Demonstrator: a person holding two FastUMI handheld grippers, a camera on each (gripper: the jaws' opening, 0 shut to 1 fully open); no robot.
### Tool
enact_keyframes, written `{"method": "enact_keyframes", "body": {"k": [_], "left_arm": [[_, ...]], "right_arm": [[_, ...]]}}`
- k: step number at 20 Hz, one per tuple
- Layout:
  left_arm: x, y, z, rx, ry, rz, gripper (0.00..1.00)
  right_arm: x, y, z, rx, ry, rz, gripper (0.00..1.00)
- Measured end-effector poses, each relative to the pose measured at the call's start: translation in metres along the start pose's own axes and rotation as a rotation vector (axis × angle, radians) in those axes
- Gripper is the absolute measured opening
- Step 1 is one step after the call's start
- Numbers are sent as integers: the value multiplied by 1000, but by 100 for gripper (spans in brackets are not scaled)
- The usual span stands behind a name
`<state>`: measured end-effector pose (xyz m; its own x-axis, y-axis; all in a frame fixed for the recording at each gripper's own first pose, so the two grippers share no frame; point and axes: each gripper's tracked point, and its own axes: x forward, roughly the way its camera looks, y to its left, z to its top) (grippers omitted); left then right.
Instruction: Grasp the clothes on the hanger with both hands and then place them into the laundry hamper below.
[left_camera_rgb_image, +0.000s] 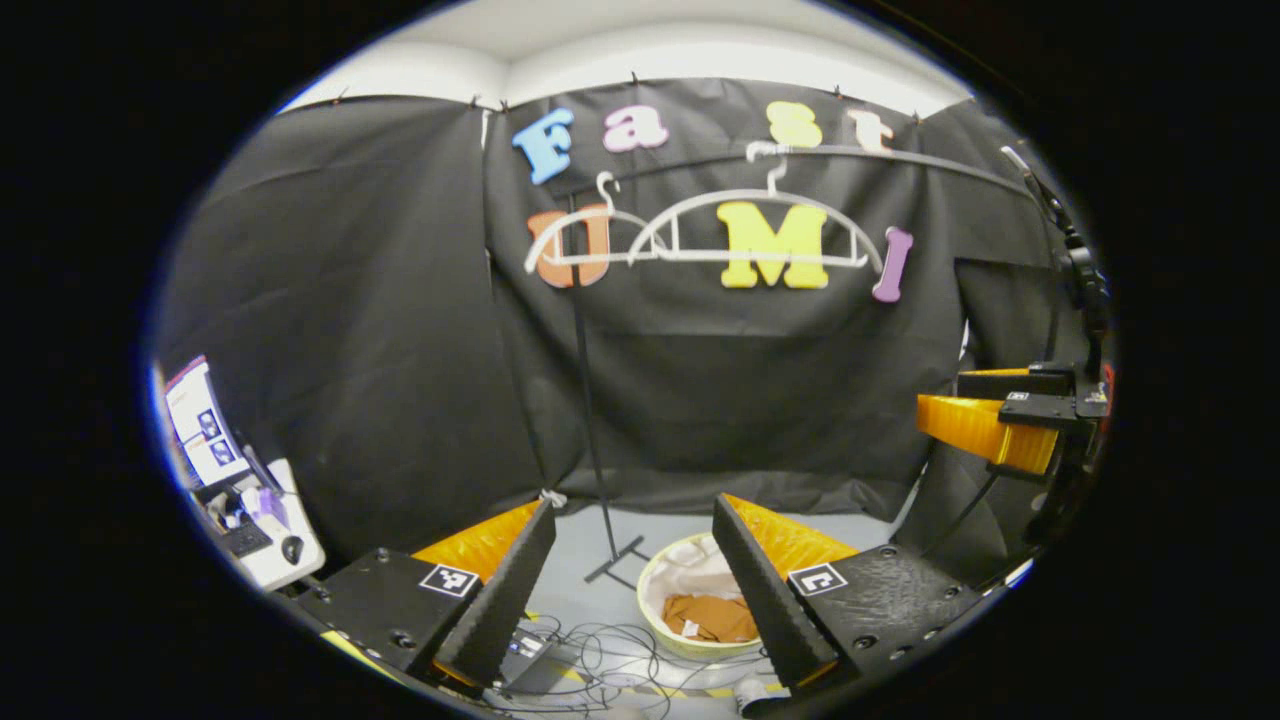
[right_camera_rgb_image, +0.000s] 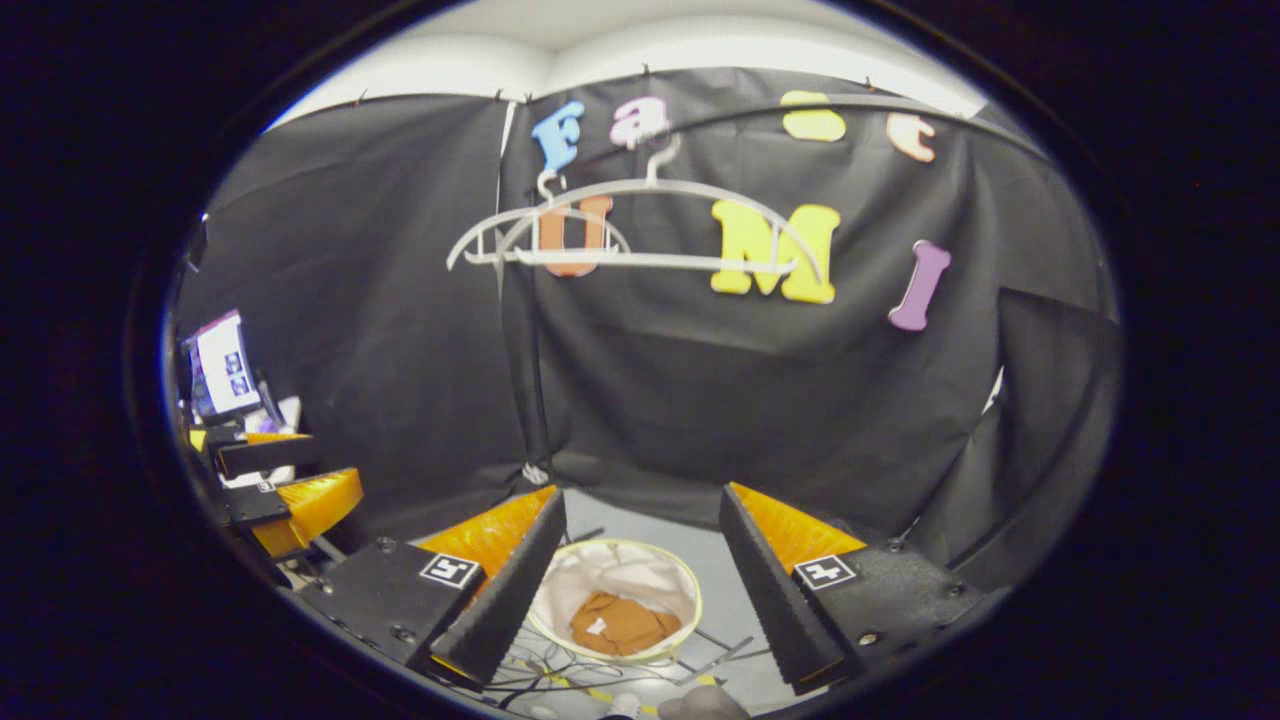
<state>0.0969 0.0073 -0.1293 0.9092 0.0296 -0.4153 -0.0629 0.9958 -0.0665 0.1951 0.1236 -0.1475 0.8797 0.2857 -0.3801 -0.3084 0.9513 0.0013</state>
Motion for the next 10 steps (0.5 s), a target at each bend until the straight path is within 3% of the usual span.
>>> {"method": "enact_keyframes", "body": {"k": [5,10], "left_arm": [[-89,48,57,-1,-169,70,94],[-146,56,88,-54,-283,72,96]], "right_arm": [[-87,30,46,33,-161,21,99],[-137,25,67,76,-259,21,100]]}}
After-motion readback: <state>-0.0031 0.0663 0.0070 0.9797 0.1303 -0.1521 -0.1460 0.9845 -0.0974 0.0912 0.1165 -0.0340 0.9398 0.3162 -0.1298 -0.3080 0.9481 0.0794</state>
